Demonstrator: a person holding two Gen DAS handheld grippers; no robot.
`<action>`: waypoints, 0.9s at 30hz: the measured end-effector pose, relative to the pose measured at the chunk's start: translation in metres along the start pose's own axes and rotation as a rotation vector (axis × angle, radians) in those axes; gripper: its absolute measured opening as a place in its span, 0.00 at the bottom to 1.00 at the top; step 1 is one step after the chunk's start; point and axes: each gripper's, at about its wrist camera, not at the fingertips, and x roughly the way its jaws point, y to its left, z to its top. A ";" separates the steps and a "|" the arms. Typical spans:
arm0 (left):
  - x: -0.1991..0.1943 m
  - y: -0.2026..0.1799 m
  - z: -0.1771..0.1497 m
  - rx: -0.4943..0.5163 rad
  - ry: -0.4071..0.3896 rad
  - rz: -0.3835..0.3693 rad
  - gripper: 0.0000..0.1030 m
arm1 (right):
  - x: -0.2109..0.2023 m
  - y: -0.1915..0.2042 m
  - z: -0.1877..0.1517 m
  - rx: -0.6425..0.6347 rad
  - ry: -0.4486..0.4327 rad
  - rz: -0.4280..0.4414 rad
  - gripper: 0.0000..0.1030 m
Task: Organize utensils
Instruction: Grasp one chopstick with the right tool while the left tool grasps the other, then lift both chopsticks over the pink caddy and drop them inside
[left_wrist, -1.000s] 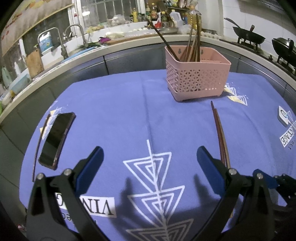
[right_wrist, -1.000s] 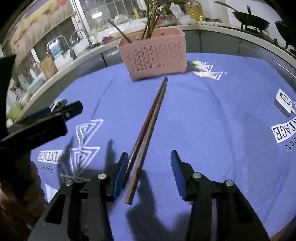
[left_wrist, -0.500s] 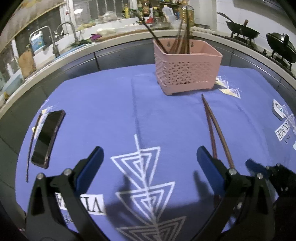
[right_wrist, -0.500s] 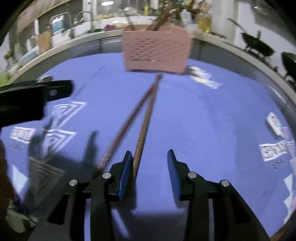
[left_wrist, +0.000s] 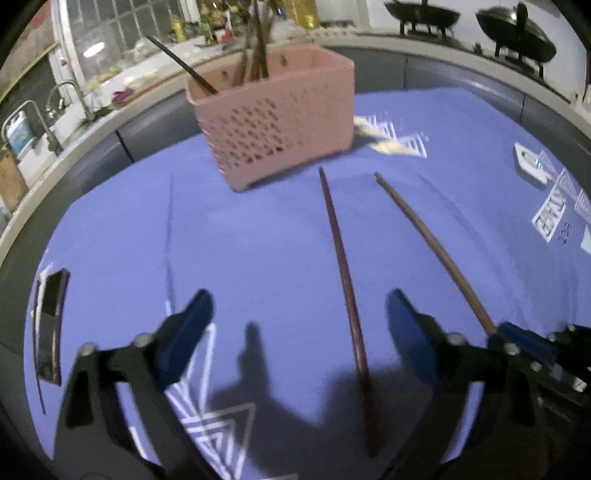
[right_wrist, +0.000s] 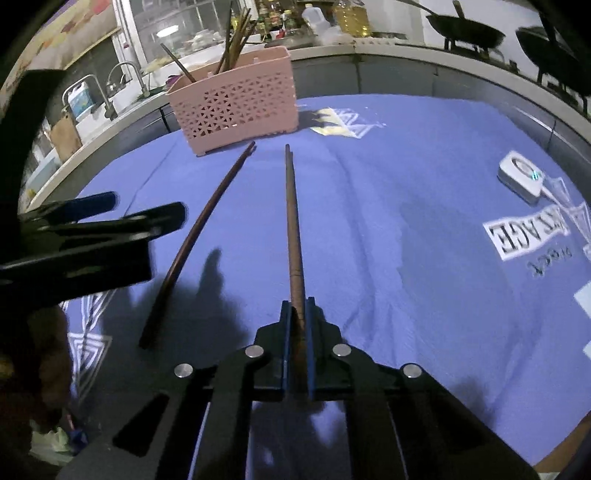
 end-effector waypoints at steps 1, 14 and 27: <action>0.005 -0.001 -0.001 -0.001 0.018 -0.010 0.74 | -0.001 -0.002 -0.001 0.008 0.006 0.018 0.08; 0.016 0.027 -0.013 -0.050 0.085 -0.094 0.11 | 0.020 -0.018 0.040 0.055 0.100 0.158 0.09; 0.051 0.020 0.040 -0.009 0.095 -0.056 0.11 | 0.072 0.000 0.117 -0.085 0.179 0.146 0.09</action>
